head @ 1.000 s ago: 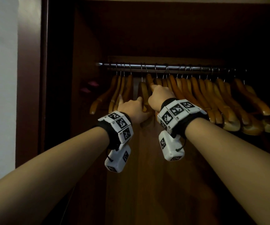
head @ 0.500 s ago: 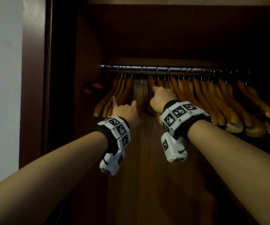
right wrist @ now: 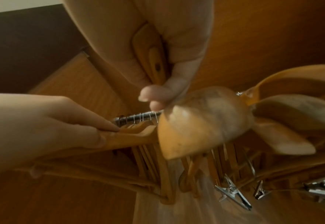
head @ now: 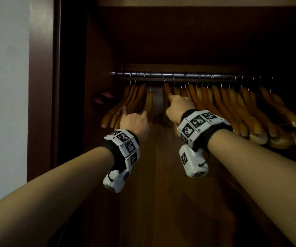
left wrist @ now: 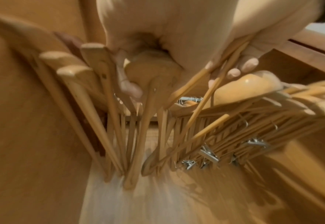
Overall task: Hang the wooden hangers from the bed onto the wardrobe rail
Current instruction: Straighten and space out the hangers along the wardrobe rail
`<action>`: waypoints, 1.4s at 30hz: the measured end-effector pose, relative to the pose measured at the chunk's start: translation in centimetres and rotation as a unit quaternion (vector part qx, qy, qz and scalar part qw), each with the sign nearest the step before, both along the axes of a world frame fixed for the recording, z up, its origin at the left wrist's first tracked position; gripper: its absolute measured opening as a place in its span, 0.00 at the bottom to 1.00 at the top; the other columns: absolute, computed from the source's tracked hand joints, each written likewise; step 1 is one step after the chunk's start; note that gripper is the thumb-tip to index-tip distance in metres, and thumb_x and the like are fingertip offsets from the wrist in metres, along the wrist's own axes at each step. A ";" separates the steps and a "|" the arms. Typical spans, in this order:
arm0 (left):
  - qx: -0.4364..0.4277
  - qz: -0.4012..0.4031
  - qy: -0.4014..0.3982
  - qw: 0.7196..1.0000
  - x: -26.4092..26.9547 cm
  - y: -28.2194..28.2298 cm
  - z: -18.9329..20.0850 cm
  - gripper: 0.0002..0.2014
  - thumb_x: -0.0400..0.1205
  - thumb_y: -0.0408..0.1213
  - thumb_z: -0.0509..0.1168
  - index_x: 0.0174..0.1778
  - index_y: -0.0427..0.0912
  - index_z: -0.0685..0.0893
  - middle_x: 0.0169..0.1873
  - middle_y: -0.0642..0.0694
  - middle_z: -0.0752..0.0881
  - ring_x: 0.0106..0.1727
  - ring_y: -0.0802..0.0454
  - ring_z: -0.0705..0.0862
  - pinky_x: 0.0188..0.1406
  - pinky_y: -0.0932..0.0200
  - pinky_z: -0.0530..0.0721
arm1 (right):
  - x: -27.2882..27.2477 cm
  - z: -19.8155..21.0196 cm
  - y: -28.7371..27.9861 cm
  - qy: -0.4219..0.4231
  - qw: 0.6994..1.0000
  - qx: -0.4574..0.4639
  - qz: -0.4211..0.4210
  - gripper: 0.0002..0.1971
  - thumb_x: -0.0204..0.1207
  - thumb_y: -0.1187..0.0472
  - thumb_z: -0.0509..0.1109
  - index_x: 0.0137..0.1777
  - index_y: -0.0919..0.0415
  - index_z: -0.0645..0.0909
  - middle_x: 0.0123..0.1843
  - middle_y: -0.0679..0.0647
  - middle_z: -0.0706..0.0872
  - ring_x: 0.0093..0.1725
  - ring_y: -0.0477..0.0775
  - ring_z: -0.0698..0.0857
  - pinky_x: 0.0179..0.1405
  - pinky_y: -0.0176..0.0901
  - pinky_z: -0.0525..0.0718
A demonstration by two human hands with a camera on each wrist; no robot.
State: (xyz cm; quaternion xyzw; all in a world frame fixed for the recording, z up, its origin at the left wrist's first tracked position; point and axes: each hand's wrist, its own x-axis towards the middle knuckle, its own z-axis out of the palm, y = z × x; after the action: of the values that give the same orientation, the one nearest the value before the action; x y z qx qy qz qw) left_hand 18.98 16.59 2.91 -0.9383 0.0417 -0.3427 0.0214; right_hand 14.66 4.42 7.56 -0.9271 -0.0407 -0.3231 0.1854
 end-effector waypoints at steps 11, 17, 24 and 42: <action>0.017 0.012 -0.006 1.000 0.7 0.9 -0.8 0.25 0.87 0.46 0.47 0.81 0.45 0.57 0.51 0.44 0.88 0.61 0.46 0.83 0.81 0.41 0.40 | -0.7 -0.2 1.9 -0.021 0.997 0.067 0.015 0.22 0.81 0.64 0.58 0.76 0.57 0.69 0.68 0.62 0.78 0.67 0.65 0.77 0.60 0.50 0.79; 0.044 0.010 0.010 0.999 0.6 0.9 -0.9 0.32 0.83 0.40 0.56 0.82 0.44 0.53 0.55 0.45 0.87 0.64 0.46 0.81 0.81 0.41 0.43 | -0.5 -0.4 4.2 -0.025 0.994 0.103 0.028 0.16 0.82 0.62 0.59 0.69 0.61 0.74 0.66 0.61 0.79 0.67 0.63 0.77 0.60 0.49 0.77; 0.036 -0.004 -0.012 0.999 0.4 1.2 -1.3 0.29 0.84 0.40 0.53 0.82 0.44 0.55 0.53 0.44 0.87 0.62 0.47 0.82 0.81 0.44 0.41 | -0.5 0.0 4.3 0.008 0.995 0.091 0.037 0.22 0.82 0.61 0.59 0.76 0.59 0.68 0.70 0.59 0.77 0.68 0.62 0.77 0.64 0.49 0.76; -0.012 -0.041 -0.046 0.998 0.6 2.0 -1.8 0.24 0.85 0.48 0.48 0.77 0.46 0.66 0.49 0.42 0.87 0.58 0.43 0.84 0.81 0.46 0.46 | 1.7 2.3 1.3 0.016 0.972 0.213 0.100 0.22 0.77 0.65 0.62 0.72 0.61 0.74 0.42 0.50 0.77 0.31 0.47 0.72 0.25 0.34 0.74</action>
State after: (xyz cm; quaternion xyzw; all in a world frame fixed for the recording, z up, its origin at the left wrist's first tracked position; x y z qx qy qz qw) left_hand 19.54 18.54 1.15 -0.9194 0.0745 -0.3862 -0.0020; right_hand 16.37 5.70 9.91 -0.8630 -0.0602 -0.2889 0.4101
